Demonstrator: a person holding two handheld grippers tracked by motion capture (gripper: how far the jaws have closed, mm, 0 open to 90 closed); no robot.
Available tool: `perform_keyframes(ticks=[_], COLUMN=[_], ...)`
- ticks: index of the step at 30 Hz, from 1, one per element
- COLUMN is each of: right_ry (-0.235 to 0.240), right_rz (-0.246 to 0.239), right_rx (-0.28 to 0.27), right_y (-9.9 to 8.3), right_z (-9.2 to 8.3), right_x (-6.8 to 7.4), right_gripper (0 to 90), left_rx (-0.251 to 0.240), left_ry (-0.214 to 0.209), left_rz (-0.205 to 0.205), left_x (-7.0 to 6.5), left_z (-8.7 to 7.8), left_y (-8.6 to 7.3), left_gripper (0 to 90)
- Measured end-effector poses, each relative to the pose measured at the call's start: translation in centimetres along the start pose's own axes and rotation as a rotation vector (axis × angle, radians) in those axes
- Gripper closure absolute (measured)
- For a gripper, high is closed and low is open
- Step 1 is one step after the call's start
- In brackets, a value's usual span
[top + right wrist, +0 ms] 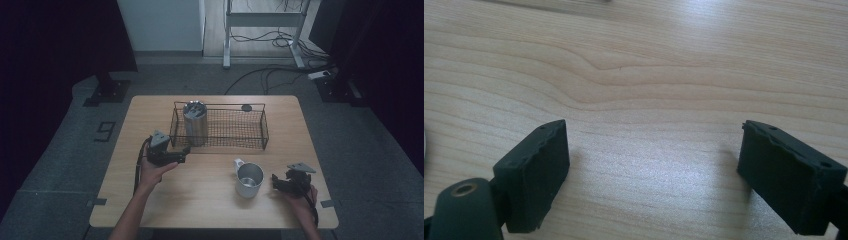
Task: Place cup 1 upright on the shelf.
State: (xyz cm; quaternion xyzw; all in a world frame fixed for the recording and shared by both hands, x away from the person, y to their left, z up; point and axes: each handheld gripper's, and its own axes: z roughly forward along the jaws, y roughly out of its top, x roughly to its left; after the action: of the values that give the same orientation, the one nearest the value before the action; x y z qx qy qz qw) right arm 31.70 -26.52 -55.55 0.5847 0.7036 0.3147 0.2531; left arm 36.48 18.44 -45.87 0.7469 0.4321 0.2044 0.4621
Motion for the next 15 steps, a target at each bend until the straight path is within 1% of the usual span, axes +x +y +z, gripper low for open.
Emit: perform_keyframes(ticks=[2, 4, 6, 8, 9, 10, 11, 14, 15], right_ry=[0.000, 0.000, 0.000, 0.001, 0.001, 0.001, 0.001, 0.002, 0.001], right_rz=[0.000, 0.000, 0.000, 0.000, 0.001, 0.000, 0.000, 0.000, 0.000], right_rx=[0.000, 0.000, 0.000, 0.000, 0.001, 0.000, 0.000, 0.000, 0.000], right_y=[0.0, 0.0, 0.0, 0.0, 0.0, 0.0, 0.0, 0.0, 0.0], right_z=[0.0, 0.0, 0.0, 0.0, 0.0, 0.0, 0.0, 0.0, 0.0], right_x=[0.0, 0.0, 0.0, 0.0, 0.0, 0.0, 0.0, 0.0, 0.0], right_gripper=[12.7, 12.7, 12.7, 12.7, 12.7, 12.8, 12.8, 12.8, 12.8], left_rx=[0.002, 0.011, 0.018, 0.025, 0.036, 0.042, 0.042, 0.060, 0.078], left_ry=[-0.001, -0.008, -0.005, -0.002, -0.003, -0.001, -0.001, 0.010, 0.012], left_rz=[0.000, 0.000, 0.006, 0.003, 0.000, 0.002, 0.002, -0.004, -0.004], left_x=[-0.1, -0.4, -0.6, -0.7, -0.7, -0.7, -0.7, -0.5, -0.3], left_z=[-0.3, -0.6, -0.9, -1.0, -1.0, -1.1, -1.1, -1.1, -1.0], left_y=[-0.3, -0.8, -1.5, -2.3, -3.1, -3.5, -3.5, -4.9, -5.4], left_gripper=[7.8, 7.8, 7.8, 8.9, 9.0, 9.1, 9.7, 9.8, 10.2])
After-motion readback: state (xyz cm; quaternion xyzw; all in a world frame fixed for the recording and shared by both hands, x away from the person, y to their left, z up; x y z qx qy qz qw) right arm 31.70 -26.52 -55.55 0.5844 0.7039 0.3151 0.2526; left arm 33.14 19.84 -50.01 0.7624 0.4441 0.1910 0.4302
